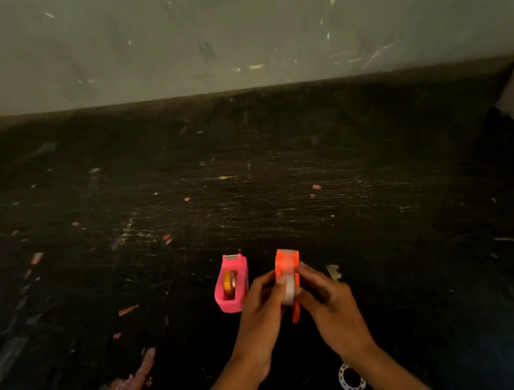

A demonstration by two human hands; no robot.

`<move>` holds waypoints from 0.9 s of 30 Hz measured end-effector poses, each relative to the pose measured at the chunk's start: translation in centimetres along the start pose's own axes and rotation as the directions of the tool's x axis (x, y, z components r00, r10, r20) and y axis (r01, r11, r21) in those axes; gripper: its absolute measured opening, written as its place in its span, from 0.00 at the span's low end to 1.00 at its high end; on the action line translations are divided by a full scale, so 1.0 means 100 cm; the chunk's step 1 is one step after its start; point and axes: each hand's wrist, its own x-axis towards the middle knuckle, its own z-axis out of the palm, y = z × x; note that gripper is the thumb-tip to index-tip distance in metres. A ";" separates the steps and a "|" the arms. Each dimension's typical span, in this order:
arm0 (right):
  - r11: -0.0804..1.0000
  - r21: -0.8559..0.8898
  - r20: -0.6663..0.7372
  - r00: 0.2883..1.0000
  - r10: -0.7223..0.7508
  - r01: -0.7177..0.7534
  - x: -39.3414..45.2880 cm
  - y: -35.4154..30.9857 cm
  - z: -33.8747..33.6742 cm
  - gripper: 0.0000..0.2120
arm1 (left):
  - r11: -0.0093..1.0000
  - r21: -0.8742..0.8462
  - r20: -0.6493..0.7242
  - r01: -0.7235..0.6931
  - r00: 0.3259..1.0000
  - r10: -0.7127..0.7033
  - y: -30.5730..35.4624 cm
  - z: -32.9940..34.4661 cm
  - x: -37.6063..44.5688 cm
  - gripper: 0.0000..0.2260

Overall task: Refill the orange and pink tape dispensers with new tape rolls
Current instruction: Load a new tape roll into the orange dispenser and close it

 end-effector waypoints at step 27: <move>0.992 -0.053 -0.110 0.988 0.112 -0.118 0.056 0.029 -0.008 0.18 | 0.929 0.354 -0.117 -0.103 0.981 0.153 -0.015 -0.010 0.037 0.13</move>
